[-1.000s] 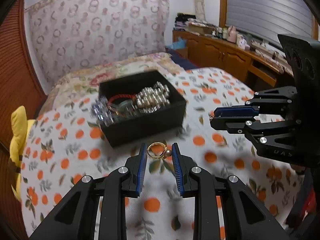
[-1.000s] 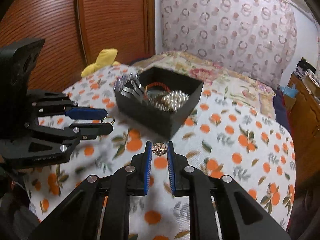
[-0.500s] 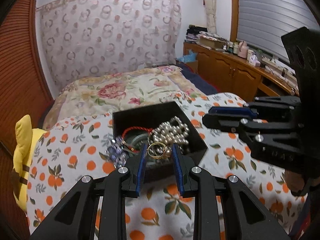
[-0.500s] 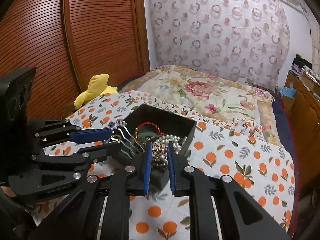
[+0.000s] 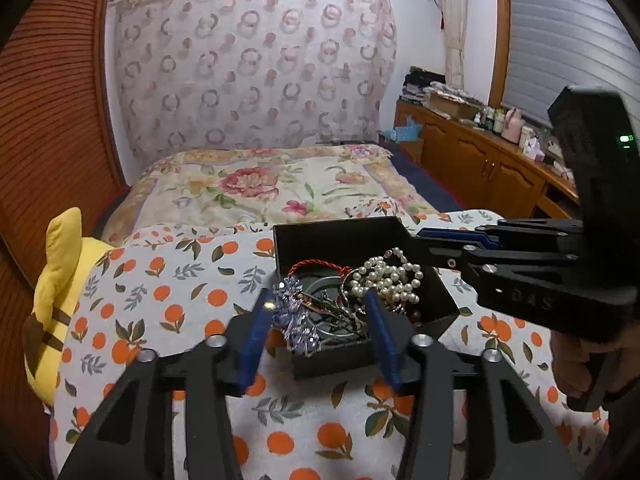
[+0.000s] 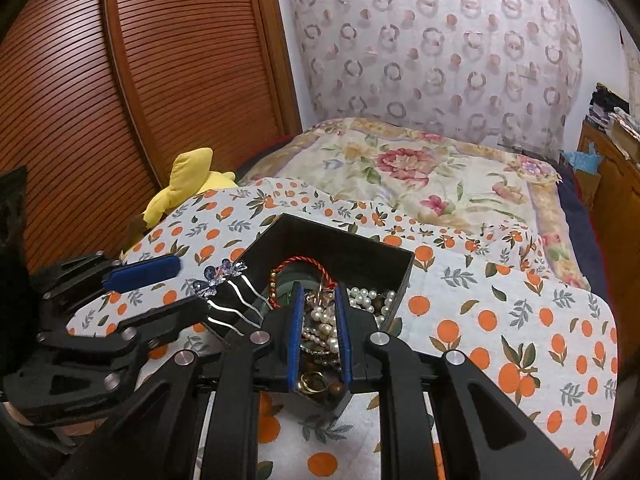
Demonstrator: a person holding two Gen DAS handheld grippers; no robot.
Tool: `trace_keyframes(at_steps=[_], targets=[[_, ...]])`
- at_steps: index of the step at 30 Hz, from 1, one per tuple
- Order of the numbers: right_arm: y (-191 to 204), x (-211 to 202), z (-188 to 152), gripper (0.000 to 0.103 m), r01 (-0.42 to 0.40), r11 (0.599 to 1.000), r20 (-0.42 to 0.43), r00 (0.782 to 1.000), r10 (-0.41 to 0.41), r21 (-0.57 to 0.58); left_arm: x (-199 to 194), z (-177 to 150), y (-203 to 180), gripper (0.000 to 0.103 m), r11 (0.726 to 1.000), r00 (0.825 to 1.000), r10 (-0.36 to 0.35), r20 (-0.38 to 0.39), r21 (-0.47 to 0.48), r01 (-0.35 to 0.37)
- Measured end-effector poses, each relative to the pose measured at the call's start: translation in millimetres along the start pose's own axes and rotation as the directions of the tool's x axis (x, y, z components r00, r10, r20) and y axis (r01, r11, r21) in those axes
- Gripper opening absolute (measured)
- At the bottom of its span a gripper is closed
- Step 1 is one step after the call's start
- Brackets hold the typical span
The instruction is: Organize jewelry
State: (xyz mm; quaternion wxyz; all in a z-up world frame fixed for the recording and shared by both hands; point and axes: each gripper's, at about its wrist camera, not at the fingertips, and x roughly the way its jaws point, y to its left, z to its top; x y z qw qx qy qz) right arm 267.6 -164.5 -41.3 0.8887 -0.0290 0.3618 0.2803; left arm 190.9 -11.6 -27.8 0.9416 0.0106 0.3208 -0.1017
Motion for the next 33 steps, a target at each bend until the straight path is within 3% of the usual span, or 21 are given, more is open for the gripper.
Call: trace_keyframes(at_steps=[3, 8, 12, 14, 16, 18, 24, 30, 33], targets=[[0, -1, -1, 0.032, 0.003, 1.0, 0.009, 1.0, -0.003, 0.009, -9, -6, 0, 0.061, 1.0, 1.0, 0.01, 0.01, 0.007, -0.011], [2, -16, -9, 0.039, 0.039, 0.999, 0.036, 0.999, -0.04, 0.015, -26, -16, -1, 0.076, 0.999, 0.999, 0.044, 0.011, 0.006, -0.044], [7, -42, -19, 0.054, 0.074, 0.997, 0.088, 0.993, -0.076, 0.032, -48, -21, -2, 0.089, 0.998, 0.998, 0.057, 0.036, 0.003, -0.058], [10, -57, -24, 0.062, 0.079, 0.996, 0.113, 0.99, -0.083, 0.039, -59, -24, -4, 0.094, 0.997, 0.996, 0.07, 0.052, 0.008, -0.071], [15, -75, -31, 0.083, 0.103, 0.994, 0.149, 0.983, -0.109, 0.046, -71, -26, -7, 0.095, 0.997, 0.995, 0.073, 0.067, 0.008, -0.073], [21, -92, -38, 0.09, 0.139, 0.989, 0.176, 0.974, -0.145, 0.046, -79, -27, -9, 0.095, 0.996, 0.994, 0.086, 0.068, 0.009, -0.087], [29, -128, -57, 0.101, 0.182, 0.981, 0.233, 0.953, -0.192, 0.064, -103, -27, -18, 0.095, 0.995, 0.989, 0.102, 0.108, 0.004, -0.103], [29, -156, -85, 0.101, 0.255, 0.958, 0.264, 0.922, -0.282, 0.133, -119, -35, -25, 0.095, 0.991, 0.983, 0.13, 0.13, -0.005, -0.131], [26, -162, -99, 0.101, 0.256, 0.951, 0.264, 0.918, -0.295, 0.172, -121, -42, -23, 0.095, 0.991, 0.983, 0.135, 0.122, -0.022, -0.134]])
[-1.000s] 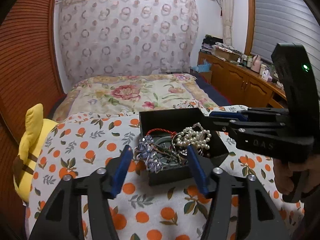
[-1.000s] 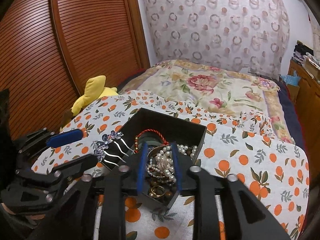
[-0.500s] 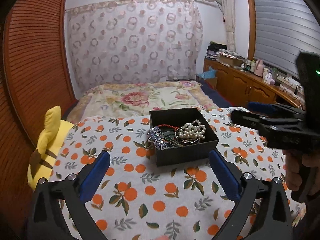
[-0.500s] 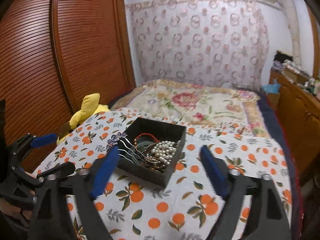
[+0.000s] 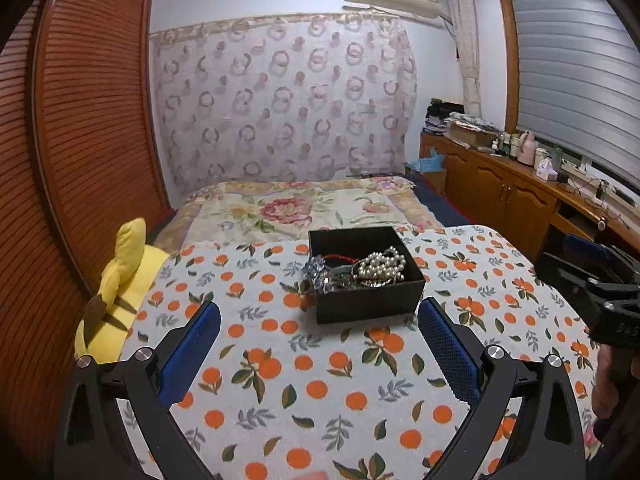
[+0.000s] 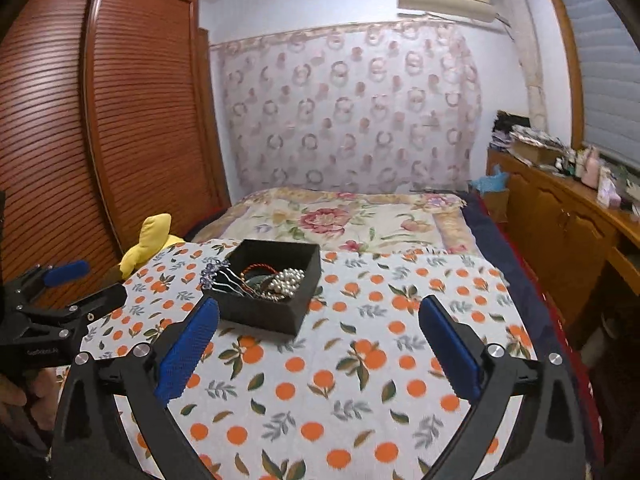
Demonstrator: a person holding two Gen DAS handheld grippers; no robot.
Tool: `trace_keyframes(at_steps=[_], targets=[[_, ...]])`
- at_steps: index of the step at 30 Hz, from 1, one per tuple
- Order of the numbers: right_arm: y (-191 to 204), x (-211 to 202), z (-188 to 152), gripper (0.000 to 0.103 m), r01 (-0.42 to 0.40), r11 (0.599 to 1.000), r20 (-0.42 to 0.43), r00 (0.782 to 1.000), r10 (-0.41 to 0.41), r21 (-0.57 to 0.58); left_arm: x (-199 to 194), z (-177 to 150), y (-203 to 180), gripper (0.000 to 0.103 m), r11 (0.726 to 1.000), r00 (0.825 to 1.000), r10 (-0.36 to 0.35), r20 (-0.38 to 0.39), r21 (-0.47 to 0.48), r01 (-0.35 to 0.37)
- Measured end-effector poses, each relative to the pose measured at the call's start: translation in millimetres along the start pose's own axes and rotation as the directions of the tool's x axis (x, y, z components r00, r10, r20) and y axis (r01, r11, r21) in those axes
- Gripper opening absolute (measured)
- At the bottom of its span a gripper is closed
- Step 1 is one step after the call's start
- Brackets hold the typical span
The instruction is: Organize jewelry
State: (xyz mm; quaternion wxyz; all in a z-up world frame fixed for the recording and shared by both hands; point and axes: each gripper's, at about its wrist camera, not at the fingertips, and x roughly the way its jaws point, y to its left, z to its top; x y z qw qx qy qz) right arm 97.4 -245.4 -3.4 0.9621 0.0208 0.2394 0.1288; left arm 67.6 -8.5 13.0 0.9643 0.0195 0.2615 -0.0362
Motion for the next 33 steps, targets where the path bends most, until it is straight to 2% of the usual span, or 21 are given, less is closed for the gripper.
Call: trace_keyframes(at_steps=[7, 33], targets=[[-6.7, -4.7, -11.4, 0.101, 0.018, 1.0, 0.008, 1.0, -0.018, 0.024, 1.5, -8.9, 3.6, 0.095, 1.0, 1.0, 0.006, -0.011, -0.017, -0.007], [1.6, -6.9, -12.4, 0.101, 0.019, 1.0, 0.024, 1.0, -0.019, 0.023, 0.7, -10.8, 3.8, 0.095, 1.0, 1.0, 0.002, -0.007, -0.018, -0.002]])
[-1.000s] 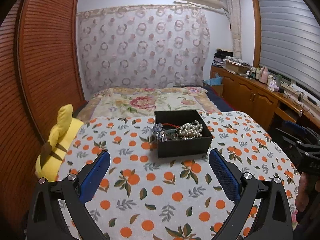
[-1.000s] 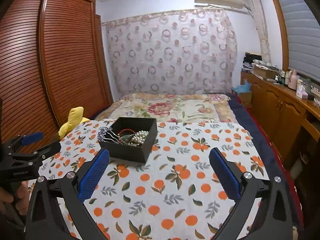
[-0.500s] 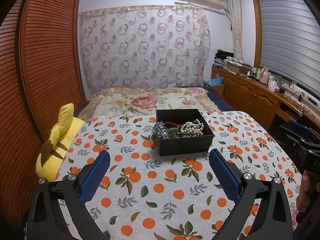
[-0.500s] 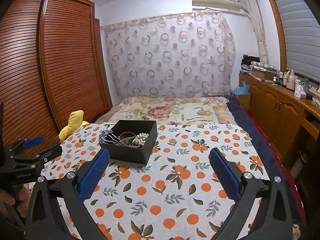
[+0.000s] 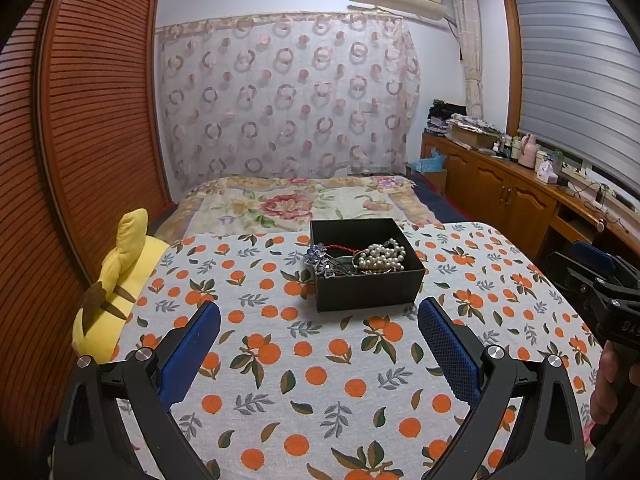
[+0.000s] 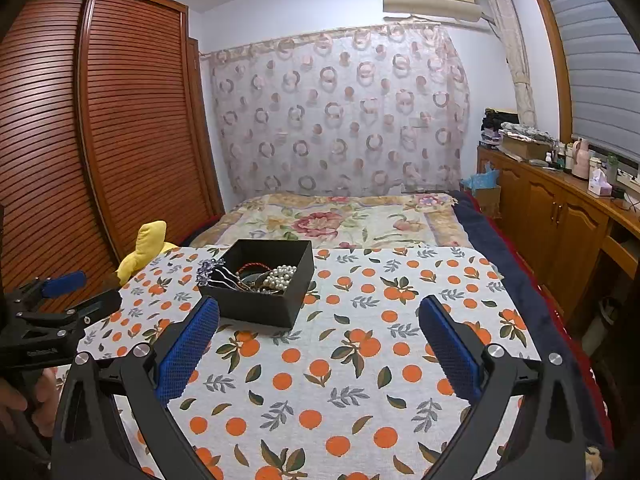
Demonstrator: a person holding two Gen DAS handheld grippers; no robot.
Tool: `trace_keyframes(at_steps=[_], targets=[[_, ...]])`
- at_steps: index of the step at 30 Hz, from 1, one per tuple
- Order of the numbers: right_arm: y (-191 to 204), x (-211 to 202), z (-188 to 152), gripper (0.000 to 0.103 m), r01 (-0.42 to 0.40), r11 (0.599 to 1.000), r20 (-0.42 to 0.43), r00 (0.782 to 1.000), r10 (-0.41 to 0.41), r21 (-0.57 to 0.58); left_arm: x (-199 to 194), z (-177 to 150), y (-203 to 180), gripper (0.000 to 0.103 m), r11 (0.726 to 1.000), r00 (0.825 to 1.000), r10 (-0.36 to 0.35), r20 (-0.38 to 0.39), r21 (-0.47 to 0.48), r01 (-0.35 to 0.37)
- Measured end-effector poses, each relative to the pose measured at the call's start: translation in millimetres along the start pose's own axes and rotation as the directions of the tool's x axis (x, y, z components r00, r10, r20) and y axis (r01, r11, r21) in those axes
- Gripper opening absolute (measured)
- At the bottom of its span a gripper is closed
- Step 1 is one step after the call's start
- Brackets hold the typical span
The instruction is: Organize jewelry
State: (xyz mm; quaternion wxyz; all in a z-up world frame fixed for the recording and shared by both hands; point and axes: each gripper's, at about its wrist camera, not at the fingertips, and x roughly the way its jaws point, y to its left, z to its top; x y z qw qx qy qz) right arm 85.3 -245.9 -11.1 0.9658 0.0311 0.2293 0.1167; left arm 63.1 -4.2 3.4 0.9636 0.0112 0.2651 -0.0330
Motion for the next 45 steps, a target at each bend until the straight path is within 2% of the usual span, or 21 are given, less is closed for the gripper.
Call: trace_keyframes(at_steps=[13, 45], targets=[[1, 0, -1, 0.101, 0.0, 1.0, 0.0, 1.0, 0.0, -0.001, -10, 4, -2, 0.095, 1.0, 1.0, 0.003, 0.03, 0.002, -0.003], [2, 0, -1, 0.101, 0.0, 1.0, 0.003, 1.0, 0.0, -0.001, -11, 4, -4, 0.095, 1.0, 0.999, 0.002, 0.033, 0.004, -0.002]])
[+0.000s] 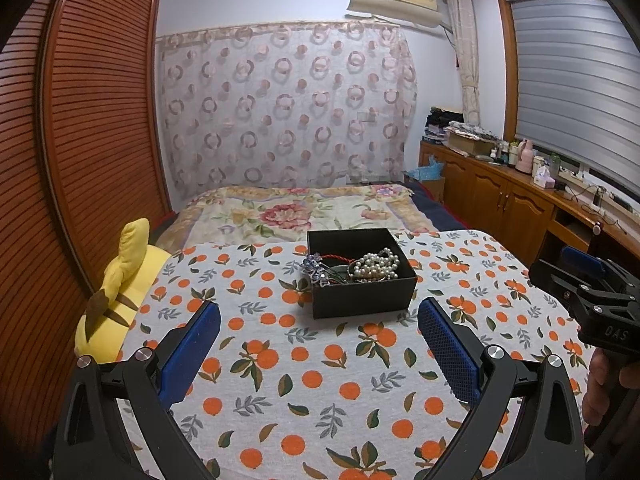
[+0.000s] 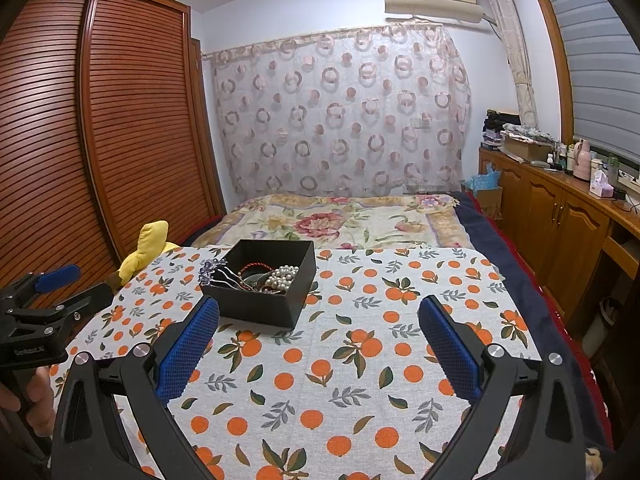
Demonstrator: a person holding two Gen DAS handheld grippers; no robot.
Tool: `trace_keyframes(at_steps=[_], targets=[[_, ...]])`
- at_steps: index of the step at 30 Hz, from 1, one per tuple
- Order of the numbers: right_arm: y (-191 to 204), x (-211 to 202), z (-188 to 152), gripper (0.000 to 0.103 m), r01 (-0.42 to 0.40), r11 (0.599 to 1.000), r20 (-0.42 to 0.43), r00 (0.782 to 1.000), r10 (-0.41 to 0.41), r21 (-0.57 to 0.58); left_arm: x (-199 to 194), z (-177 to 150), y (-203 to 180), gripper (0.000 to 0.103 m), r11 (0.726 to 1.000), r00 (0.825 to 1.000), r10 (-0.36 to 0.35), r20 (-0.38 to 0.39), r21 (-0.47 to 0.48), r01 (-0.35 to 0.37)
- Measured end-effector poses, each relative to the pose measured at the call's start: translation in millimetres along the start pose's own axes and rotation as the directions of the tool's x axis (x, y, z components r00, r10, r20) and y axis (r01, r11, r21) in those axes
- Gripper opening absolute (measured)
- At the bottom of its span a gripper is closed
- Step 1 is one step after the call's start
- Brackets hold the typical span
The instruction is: Organize jewelry
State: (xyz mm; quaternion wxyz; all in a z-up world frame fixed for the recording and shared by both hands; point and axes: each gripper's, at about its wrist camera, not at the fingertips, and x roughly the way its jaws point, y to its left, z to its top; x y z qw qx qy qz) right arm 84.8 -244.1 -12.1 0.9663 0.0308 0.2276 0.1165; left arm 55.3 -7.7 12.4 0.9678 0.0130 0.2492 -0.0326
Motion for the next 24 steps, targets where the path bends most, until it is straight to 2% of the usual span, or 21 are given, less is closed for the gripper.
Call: trace_keyframes(at_steps=[24], targets=[[0.4, 0.4, -1.5, 0.101, 0.001, 1.0, 0.001, 1.0, -0.001, -0.001, -2.1, 1.5, -6.0, 0.095, 1.0, 1.0, -0.008, 0.001, 0.005, 0.008]])
